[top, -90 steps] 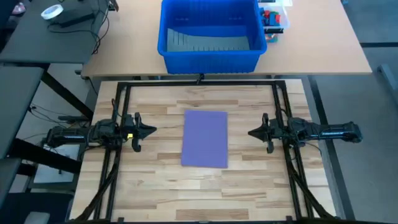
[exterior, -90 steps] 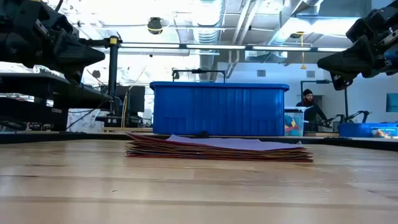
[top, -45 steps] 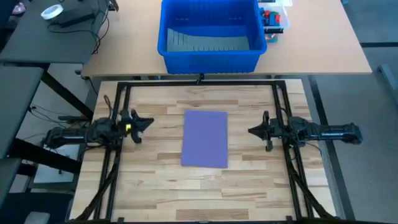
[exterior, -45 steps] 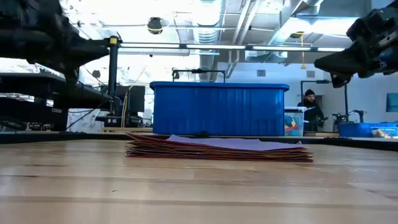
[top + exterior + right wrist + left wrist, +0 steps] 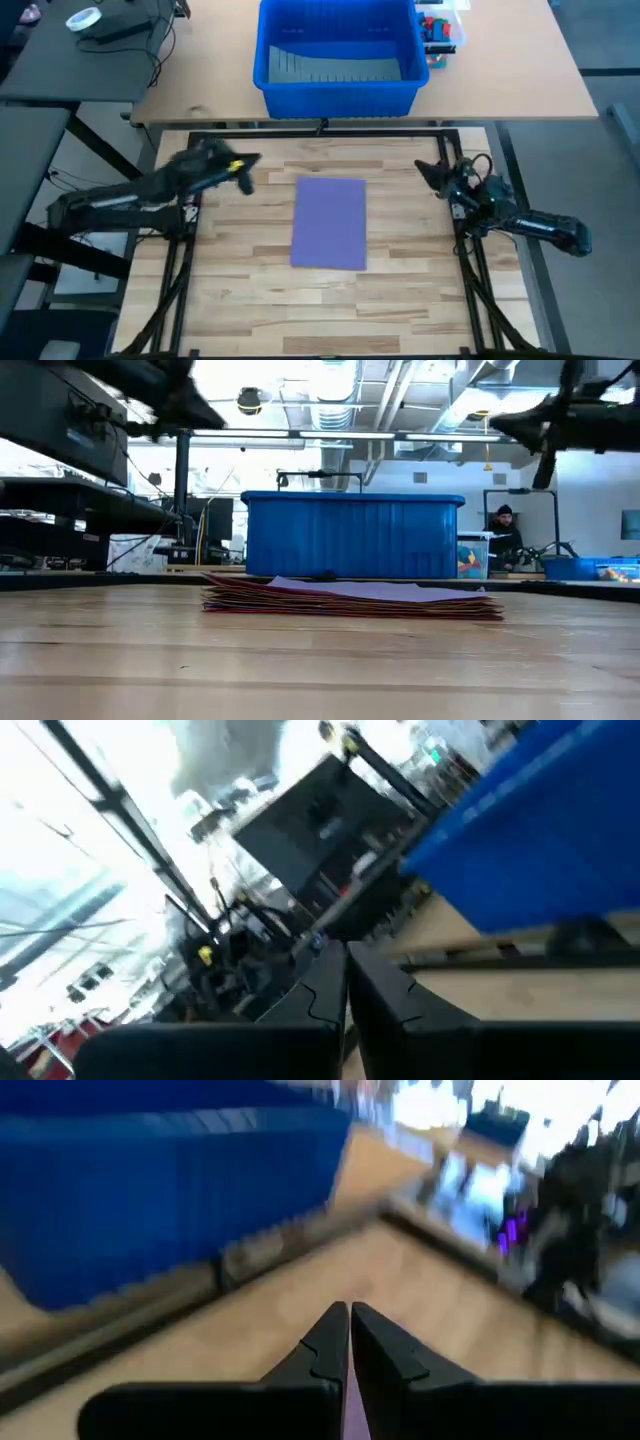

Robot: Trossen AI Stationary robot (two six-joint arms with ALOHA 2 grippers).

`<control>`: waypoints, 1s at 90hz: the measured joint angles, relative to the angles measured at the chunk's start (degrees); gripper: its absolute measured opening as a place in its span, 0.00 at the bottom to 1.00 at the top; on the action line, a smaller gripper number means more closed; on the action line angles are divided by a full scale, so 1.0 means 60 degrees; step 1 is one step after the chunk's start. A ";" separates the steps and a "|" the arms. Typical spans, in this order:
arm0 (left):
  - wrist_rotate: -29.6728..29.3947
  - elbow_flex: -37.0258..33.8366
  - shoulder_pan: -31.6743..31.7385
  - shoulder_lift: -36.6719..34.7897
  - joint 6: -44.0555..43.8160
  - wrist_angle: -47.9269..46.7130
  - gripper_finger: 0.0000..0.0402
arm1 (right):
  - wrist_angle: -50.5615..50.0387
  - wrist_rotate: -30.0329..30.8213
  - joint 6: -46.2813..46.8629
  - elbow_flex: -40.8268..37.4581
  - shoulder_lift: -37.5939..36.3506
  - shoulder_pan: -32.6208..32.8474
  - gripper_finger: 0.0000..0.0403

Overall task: Organize paper
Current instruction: Prepare the purple colored paper

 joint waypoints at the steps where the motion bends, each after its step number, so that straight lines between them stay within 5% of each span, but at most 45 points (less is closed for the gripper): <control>1: 0.0149 0.0141 0.0046 0.0204 0.0048 -0.0110 0.00 | 0.0005 -0.0056 -0.0003 0.0039 0.0115 -0.0010 0.01; 20: 0.2161 0.2764 0.0517 0.3556 0.0691 -0.1182 0.00 | 0.0035 -0.1019 -0.0354 0.1267 0.2712 -0.0050 0.01; 45: 0.2165 0.4926 0.0567 0.6004 0.0680 -0.2315 0.00 | 0.0376 -0.1018 0.0221 0.2319 0.4596 -0.0294 0.01; 90: 0.3666 0.5210 0.0272 0.8922 0.1223 -0.2558 0.00 | -0.4108 -0.1095 -0.3719 0.4114 0.9019 0.0026 0.00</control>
